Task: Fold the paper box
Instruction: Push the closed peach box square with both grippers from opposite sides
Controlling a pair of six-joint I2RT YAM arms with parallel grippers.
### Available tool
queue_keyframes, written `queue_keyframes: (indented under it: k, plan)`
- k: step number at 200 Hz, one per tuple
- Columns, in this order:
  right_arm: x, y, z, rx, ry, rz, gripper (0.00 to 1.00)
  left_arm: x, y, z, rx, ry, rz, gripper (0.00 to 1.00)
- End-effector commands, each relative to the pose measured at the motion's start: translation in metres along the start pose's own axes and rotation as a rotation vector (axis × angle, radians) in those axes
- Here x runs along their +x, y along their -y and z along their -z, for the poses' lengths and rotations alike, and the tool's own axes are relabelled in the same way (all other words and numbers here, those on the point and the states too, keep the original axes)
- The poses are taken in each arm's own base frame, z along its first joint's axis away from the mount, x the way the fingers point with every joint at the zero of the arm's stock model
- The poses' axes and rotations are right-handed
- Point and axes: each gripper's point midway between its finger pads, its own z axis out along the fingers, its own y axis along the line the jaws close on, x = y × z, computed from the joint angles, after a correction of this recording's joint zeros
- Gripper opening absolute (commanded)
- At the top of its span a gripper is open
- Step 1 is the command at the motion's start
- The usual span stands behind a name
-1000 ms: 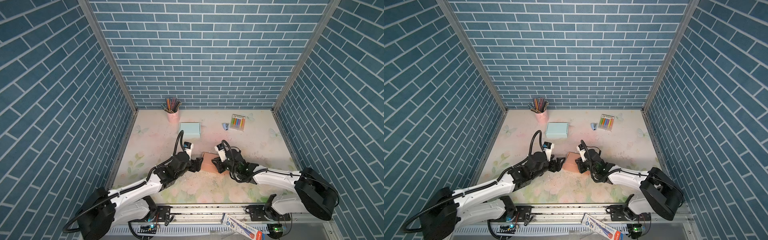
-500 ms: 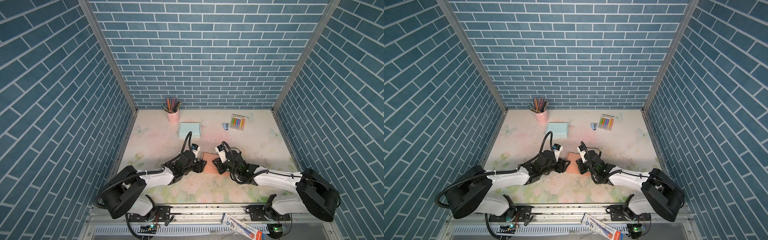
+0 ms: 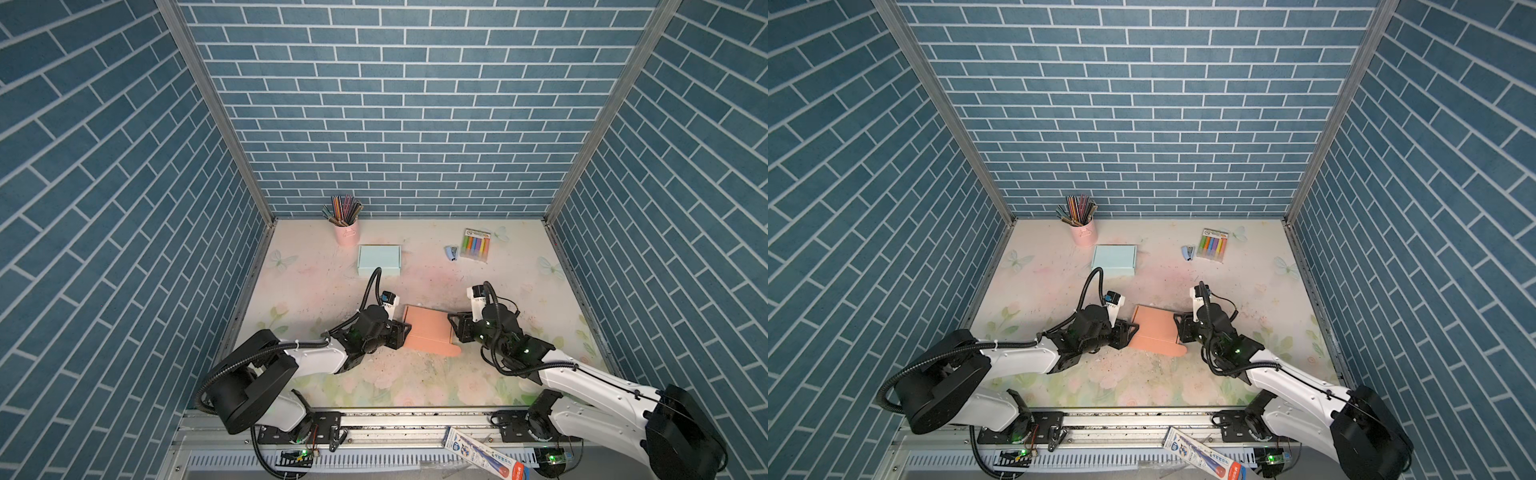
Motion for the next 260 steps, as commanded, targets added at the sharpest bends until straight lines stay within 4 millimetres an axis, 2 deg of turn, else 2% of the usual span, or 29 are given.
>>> queue_keyframes:
  k: [1, 52, 178, 260]
  plan:
    - [0.023, 0.004, -0.001, -0.024, -0.087, -0.088, 0.37, 0.004, -0.002, 0.001, -0.006, -0.001, 0.008, 0.51]
    - [0.033, -0.015, -0.01, -0.162, -0.152, -0.13, 0.36, 0.004, 0.001, 0.002, -0.008, 0.001, -0.004, 0.49]
    - [0.049, 0.0, -0.033, -0.09, -0.23, -0.046, 0.3, 0.015, 0.001, 0.006, -0.014, -0.015, 0.006, 0.39]
    - [0.034, -0.003, -0.049, -0.064, -0.222, 0.019, 0.28, 0.018, -0.004, 0.015, -0.038, -0.009, 0.014, 0.35]
